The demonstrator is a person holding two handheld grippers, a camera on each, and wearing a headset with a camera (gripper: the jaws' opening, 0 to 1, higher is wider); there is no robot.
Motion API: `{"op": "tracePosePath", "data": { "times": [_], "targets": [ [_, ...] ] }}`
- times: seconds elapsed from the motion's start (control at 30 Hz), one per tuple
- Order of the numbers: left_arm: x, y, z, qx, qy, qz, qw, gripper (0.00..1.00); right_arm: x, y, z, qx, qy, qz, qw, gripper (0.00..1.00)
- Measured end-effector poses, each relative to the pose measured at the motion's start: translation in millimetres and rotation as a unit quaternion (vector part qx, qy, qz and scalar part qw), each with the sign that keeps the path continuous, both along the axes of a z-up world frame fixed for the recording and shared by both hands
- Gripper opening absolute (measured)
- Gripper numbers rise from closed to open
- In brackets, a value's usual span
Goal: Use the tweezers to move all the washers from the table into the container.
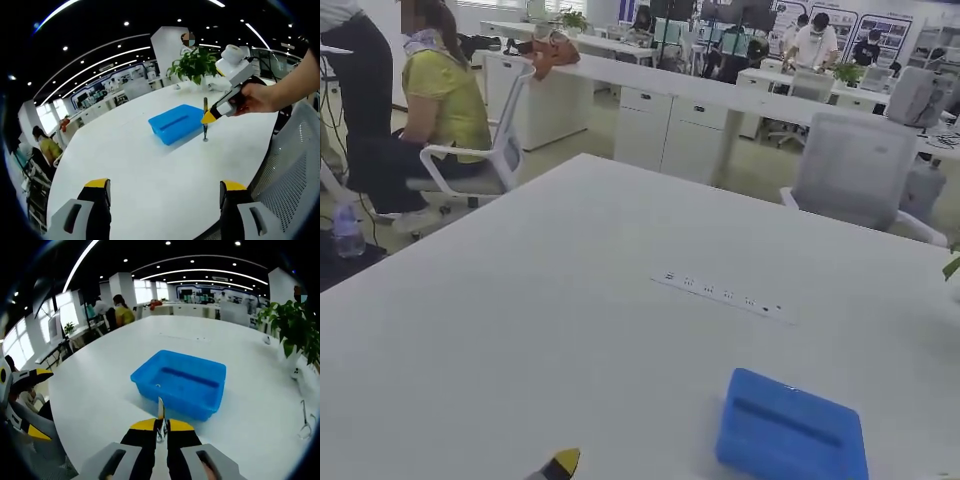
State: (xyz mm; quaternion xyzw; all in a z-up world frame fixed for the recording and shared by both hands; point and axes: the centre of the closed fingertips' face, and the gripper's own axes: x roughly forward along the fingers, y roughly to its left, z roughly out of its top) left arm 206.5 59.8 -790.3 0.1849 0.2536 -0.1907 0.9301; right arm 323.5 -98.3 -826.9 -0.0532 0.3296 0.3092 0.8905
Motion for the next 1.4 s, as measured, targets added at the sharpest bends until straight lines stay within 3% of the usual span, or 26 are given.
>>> {"op": "tracePosePath", "data": {
  "times": [0.3, 0.53, 1.1, 1.4],
  "targets": [
    [0.3, 1.1, 0.2, 0.001, -0.001, 0.003, 1.0000, 0.93, 1.9, -1.4, 1.0, -0.003, 0.011, -0.001, 0.9999, 0.02],
    [0.8, 1.4, 1.5, -0.001, -0.004, 0.005, 1.0000, 0.93, 4.1, -1.6, 15.8, 0.012, 0.006, -0.001, 0.9999, 0.02],
    [0.4, 0.7, 0.2, 0.001, -0.002, 0.003, 1.0000, 0.93, 21.5, 0.5, 59.5, 0.035, -0.034, -0.001, 0.9988, 0.02],
    [0.6, 1.0, -0.1, 0.000, -0.001, 0.003, 1.0000, 0.92, 36.2, 0.7, 72.6, 0.024, -0.064, 0.003, 0.9976, 0.03]
  ]
}}
